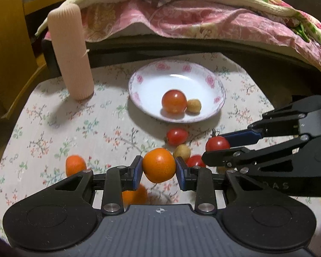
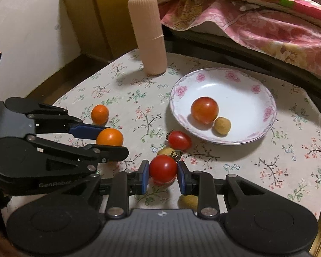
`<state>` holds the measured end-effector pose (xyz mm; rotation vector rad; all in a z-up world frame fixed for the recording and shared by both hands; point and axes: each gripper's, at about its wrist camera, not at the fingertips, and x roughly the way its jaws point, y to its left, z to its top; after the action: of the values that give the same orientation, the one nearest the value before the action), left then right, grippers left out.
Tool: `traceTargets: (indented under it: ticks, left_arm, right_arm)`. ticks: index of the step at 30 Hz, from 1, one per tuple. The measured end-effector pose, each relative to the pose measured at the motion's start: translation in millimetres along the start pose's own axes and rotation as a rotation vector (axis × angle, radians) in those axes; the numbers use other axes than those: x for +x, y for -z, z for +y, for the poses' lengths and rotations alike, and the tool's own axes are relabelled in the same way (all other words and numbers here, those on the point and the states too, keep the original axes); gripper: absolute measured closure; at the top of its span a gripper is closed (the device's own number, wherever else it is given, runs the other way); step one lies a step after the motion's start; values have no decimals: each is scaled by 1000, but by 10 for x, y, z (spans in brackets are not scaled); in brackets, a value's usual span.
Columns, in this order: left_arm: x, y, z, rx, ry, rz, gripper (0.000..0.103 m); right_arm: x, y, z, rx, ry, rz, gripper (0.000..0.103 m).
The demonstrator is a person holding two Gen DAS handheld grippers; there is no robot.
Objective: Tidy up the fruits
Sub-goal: 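Carry the orange and cherry tomato over the white plate with both tools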
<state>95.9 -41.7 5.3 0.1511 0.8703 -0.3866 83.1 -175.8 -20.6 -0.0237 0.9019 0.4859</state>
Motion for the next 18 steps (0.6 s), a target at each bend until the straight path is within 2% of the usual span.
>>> traceTargets:
  ticks: [18]
  left_arm:
    - [340,-515,32,-32,15,-38,64]
  right_arm:
    - [32,-346,-310,77,80,-68,74]
